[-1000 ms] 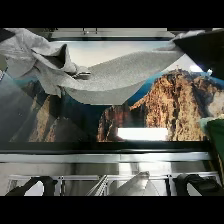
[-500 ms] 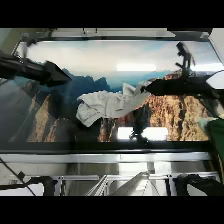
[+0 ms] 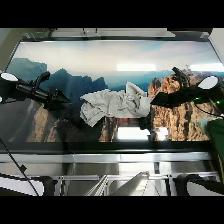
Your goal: Fold the shirts.
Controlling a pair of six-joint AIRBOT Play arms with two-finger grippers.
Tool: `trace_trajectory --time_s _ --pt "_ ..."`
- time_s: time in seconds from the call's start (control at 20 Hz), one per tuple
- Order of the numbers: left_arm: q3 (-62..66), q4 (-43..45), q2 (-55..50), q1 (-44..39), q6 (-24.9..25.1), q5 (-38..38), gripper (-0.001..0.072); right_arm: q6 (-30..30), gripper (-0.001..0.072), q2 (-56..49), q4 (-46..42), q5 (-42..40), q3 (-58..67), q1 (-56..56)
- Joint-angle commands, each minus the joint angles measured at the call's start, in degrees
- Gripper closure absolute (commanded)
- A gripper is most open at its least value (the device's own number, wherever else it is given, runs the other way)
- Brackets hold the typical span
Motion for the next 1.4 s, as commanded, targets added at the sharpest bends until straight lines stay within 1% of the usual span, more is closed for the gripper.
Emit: trace_trajectory --time_s 0.0,0.15,0.2,0.3,0.4,0.55,0.6,0.65,0.75,0.8,0.85,0.9,0.95,1.0,1.15,1.25,1.3,1.35 --pt "-5.9 0.2 1.5 0.9 -0.3 3.3 -0.0002 0.8 0.0131 -0.3 -1.4 5.4 -1.2 -7.5" --pt "-9.4 0.2 1.7 -2.8 0.6 7.5 -0.0002 -0.2 0.0127 -0.3 -1.3 4.9 -5.8 -11.6" --pt "-9.6 0.2 1.6 -4.5 0.8 9.4 -0.0002 -1.2 0.0113 -0.3 -0.3 4.2 -7.5 -12.0" --pt "-9.6 0.2 1.5 -8.2 1.2 14.6 -0.0001 -5.3 0.0112 -0.3 6.3 2.5 -10.8 -11.1" --pt "-9.6 0.2 1.5 -11.6 1.2 18.2 0.0000 -9.0 0.0112 -1.1 13.6 1.0 -12.4 -9.0" --pt "-9.6 0.0 0.1 -15.0 1.2 20.5 0.0002 -11.8 0.0113 -4.7 20.1 -3.9 -12.4 -4.0" --pt "-9.4 0.0 -0.9 -15.7 1.2 21.5 0.0018 -13.6 0.0113 -6.4 23.1 -6.0 -12.3 -2.1" --pt "-8.5 0.0 -2.5 -16.3 1.2 21.8 0.0018 -15.5 0.0113 -8.3 26.1 -7.3 -11.9 -0.5" --pt "-4.9 -0.1 -6.6 -17.6 1.2 20.1 0.0019 -18.2 0.0114 -13.3 31.1 -8.8 -9.4 2.7" --pt "-2.7 -0.3 -8.5 -18.2 1.1 18.5 0.0032 -19.3 0.0115 -16.0 32.9 -8.8 -7.2 4.0" --pt "-0.4 -0.4 -10.3 -18.8 1.2 17.1 0.0248 -19.6 0.0119 -18.4 34.0 -8.8 -4.7 5.0" --pt "2.0 -0.3 -11.8 -19.3 1.2 16.0 0.0538 -19.6 0.0223 -20.6 34.6 -8.2 -1.9 5.7" --pt "4.2 -0.3 -13.0 -19.8 1.1 14.5 0.0705 -19.6 0.0580 -22.1 34.8 -6.9 0.9 5.9" --pt "6.4 -0.4 -14.0 -19.8 0.9 12.9 0.0698 -19.3 0.0695 -22.5 35.1 -4.8 2.9 5.9" --pt "10.4 -0.5 -13.0 -19.7 0.5 7.1 0.0698 -19.3 0.0697 -20.2 35.4 4.4 7.9 4.5" --pt "11.8 -1.6 -9.7 -18.9 -0.1 3.4 0.0697 -19.3 0.0697 -15.6 35.4 10.4 9.8 2.7" --pt "12.1 -4.3 -7.4 -18.3 0.2 1.7 0.0697 -19.4 0.0697 -12.3 35.6 13.1 10.2 1.7" --pt "12.1 -9.6 -4.5 -17.4 1.0 0.0 0.0697 -19.3 0.0697 -7.9 35.8 15.1 10.2 0.8"
